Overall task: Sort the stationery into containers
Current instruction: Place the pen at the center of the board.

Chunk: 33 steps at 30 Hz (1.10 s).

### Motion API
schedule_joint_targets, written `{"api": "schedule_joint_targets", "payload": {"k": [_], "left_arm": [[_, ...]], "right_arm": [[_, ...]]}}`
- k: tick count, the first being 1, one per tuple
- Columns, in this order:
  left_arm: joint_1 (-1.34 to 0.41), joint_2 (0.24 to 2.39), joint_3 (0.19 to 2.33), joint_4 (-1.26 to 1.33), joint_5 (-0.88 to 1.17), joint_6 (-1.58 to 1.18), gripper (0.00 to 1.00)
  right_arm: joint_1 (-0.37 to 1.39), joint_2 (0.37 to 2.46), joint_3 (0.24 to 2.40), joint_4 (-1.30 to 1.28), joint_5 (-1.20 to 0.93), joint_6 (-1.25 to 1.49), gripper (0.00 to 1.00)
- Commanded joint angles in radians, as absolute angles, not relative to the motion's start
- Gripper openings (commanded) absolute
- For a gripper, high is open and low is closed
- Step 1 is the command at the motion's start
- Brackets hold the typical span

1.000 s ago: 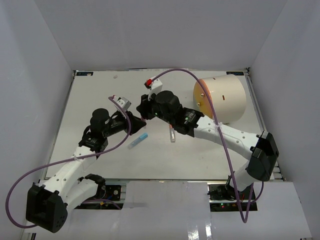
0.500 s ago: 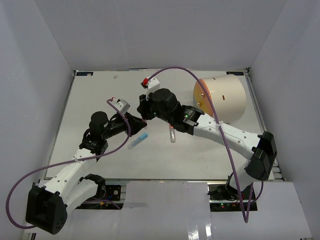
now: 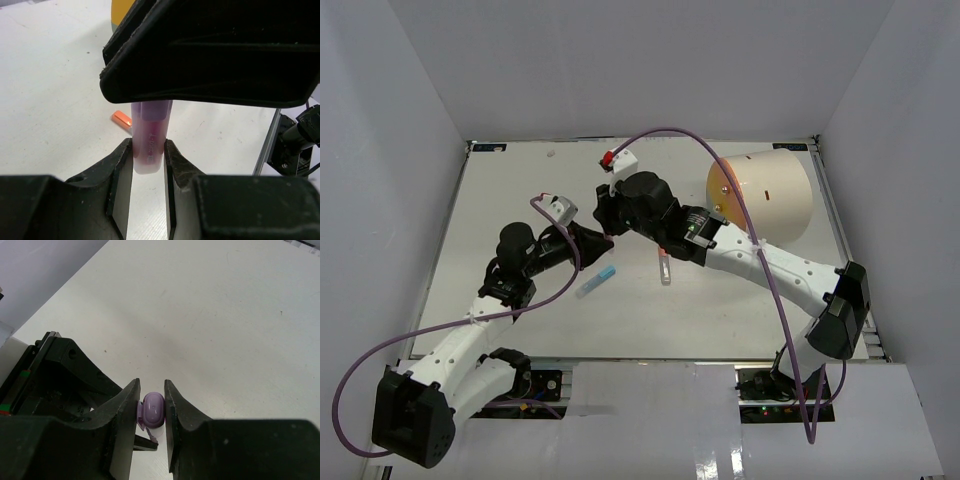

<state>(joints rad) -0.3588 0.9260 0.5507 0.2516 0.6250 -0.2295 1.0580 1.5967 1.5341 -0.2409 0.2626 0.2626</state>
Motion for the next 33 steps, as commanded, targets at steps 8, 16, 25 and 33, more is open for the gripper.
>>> {"api": "schedule_joint_targets", "payload": {"k": [8, 16, 25, 33], "left_arm": [[-0.337, 0.922, 0.587, 0.324, 0.569, -0.235, 0.0], [-0.337, 0.942, 0.595, 0.302, 0.555, -0.241, 0.0], [-0.337, 1.029, 0.65, 0.19, 0.488, -0.252, 0.04], [-0.339, 1.216, 0.802, -0.095, 0.35, -0.262, 0.06]], "right_arm": [[1.074, 1.603, 1.629, -0.311, 0.293, 0.23, 0.48], [1.074, 1.572, 1.643, -0.284, 0.323, 0.244, 0.73], [1.045, 1.405, 1.481, -0.287, 0.55, 0.233, 0.94], [0.933, 1.148, 1.178, -0.319, 0.621, 0.287, 0.98]]}}
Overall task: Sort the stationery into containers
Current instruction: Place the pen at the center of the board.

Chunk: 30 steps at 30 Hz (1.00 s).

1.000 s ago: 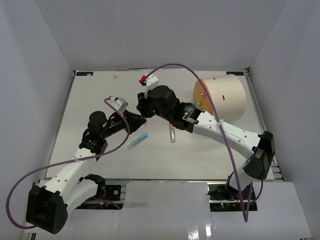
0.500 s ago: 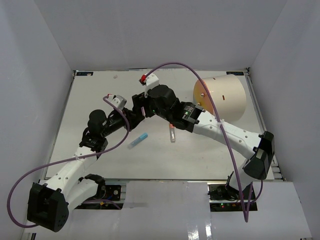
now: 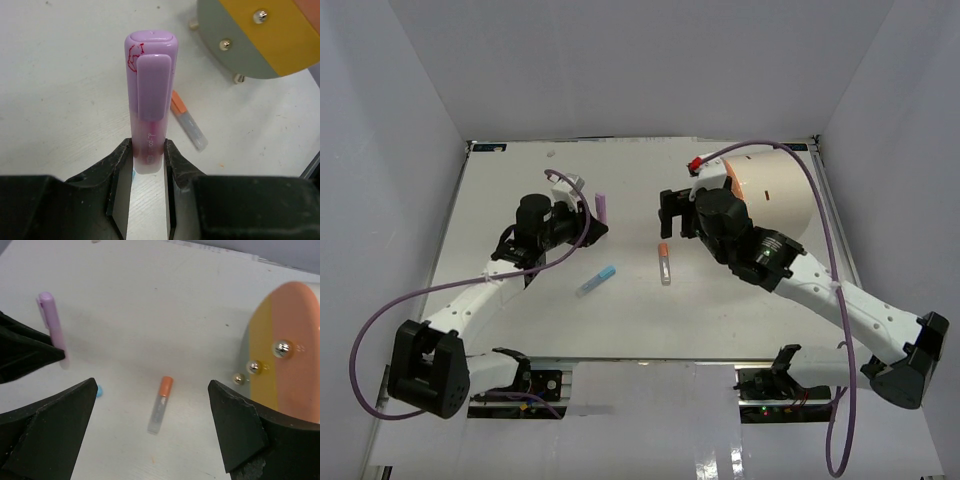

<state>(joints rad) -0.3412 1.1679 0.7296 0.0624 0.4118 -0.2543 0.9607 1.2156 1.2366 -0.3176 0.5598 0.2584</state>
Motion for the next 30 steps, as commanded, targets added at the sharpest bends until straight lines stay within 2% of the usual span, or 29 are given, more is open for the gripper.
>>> {"api": "schedule_joint_targets", "payload": {"k": [1, 7, 16, 22, 26, 30], "left_arm": [[-0.341, 1.238, 0.839, -0.115, 0.354, -0.267, 0.06], [-0.362, 1.333, 0.89, -0.14, 0.406, -0.302, 0.06], [-0.365, 1.477, 0.968, -0.195, 0.442, -0.337, 0.08], [-0.365, 1.644, 1.055, -0.296, 0.385, -0.341, 0.11], [-0.365, 1.721, 1.098, -0.327, 0.338, -0.342, 0.18], [-0.365, 1.788, 1.153, -0.356, 0.295, -0.342, 0.31]], "right_arm": [[0.927, 1.128, 1.123, -0.321, 0.617, 0.285, 0.98], [0.905, 1.065, 0.977, -0.322, 0.575, 0.23, 0.97], [0.904, 1.212, 0.966, -0.321, 0.634, 0.17, 0.92], [0.905, 1.285, 0.962, -0.307, 0.617, 0.181, 0.91], [0.904, 1.312, 0.953, -0.305, 0.627, 0.186, 0.91], [0.904, 1.33, 0.95, -0.305, 0.629, 0.187, 0.91]]}}
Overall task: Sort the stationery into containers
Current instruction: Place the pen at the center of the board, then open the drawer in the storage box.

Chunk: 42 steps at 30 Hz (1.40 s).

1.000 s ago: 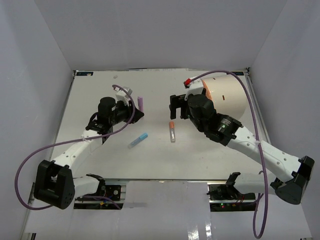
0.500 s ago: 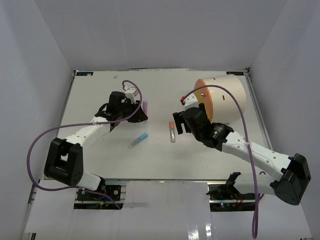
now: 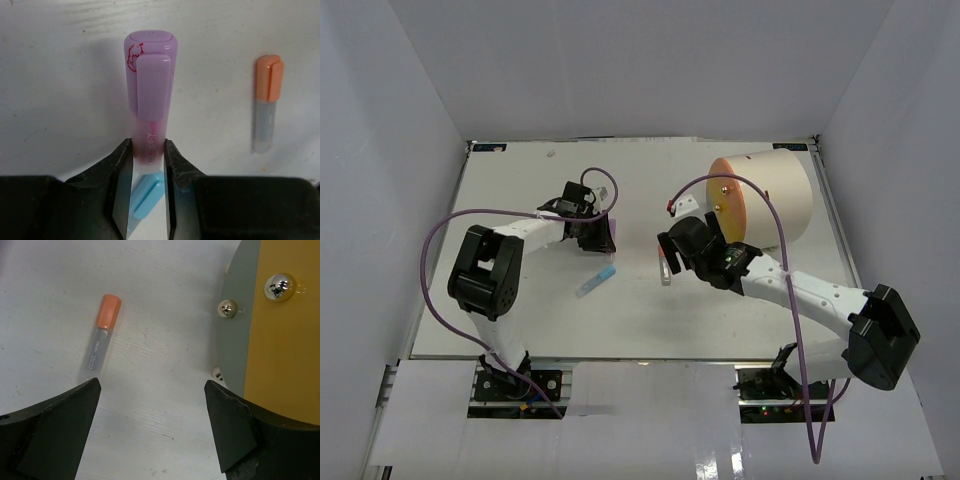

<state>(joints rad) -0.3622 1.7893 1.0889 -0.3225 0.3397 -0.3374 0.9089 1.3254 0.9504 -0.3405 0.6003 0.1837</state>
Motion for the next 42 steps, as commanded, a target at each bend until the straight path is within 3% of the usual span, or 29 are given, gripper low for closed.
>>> {"api": "schedule_joint_targets", "payload": {"k": [1, 6, 7, 10, 15, 23, 28, 32, 42], "left_arm": [[-0.365, 1.798, 1.158, -0.359, 0.291, -0.344, 0.33], [-0.365, 1.802, 1.163, -0.362, 0.281, -0.35, 0.51], [-0.365, 1.798, 1.16, -0.361, 0.276, -0.35, 0.6], [-0.365, 1.758, 1.158, -0.36, 0.261, -0.347, 0.74], [-0.348, 1.629, 1.126, -0.345, 0.195, -0.333, 0.89], [-0.246, 1.324, 0.948, -0.265, -0.001, -0.324, 0.98], [-0.233, 1.174, 0.882, -0.201, -0.177, -0.299, 0.98], [-0.215, 1.147, 0.871, -0.192, -0.281, -0.285, 0.98], [-0.173, 1.118, 0.868, -0.189, -0.284, -0.304, 0.98]], "right_arm": [[0.905, 1.336, 0.948, -0.305, 0.63, 0.187, 0.91], [0.904, 1.359, 0.953, -0.304, 0.65, 0.17, 0.9], [0.905, 1.371, 0.959, -0.301, 0.655, 0.151, 0.89], [0.905, 1.408, 0.994, -0.314, 0.681, 0.117, 0.89], [0.905, 1.494, 1.072, -0.337, 0.767, 0.046, 0.86], [0.903, 1.731, 1.245, -0.379, 0.984, -0.098, 0.76], [0.891, 1.862, 1.324, -0.383, 1.1, -0.166, 0.69], [0.874, 1.943, 1.367, -0.383, 1.15, -0.209, 0.65], [0.815, 2.042, 1.413, -0.383, 1.178, -0.245, 0.61]]}}
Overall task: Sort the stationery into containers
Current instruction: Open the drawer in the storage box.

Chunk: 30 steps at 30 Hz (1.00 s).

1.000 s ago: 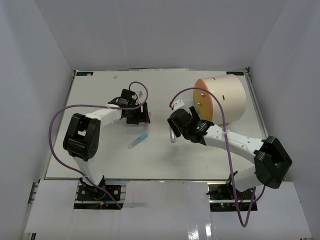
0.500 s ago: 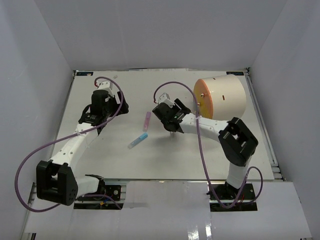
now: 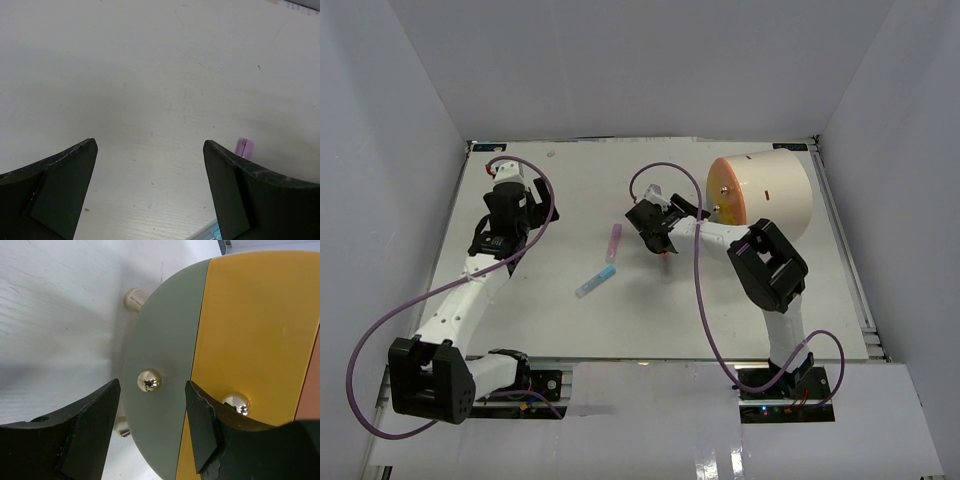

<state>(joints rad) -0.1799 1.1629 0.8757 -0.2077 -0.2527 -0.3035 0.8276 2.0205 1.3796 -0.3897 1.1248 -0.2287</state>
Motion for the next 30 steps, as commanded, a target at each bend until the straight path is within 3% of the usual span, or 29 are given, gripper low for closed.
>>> {"api": "schedule_joint_targets", "payload": {"k": [1, 30], "left_arm": [[-0.173, 1.117, 0.865, -0.184, -0.281, -0.304, 0.98], [-0.156, 1.121, 0.867, -0.176, -0.212, -0.314, 0.98]], "right_arm": [[0.813, 2.046, 1.413, -0.383, 1.177, -0.242, 0.61], [0.776, 2.135, 1.413, -0.387, 1.261, -0.232, 0.52]]}}
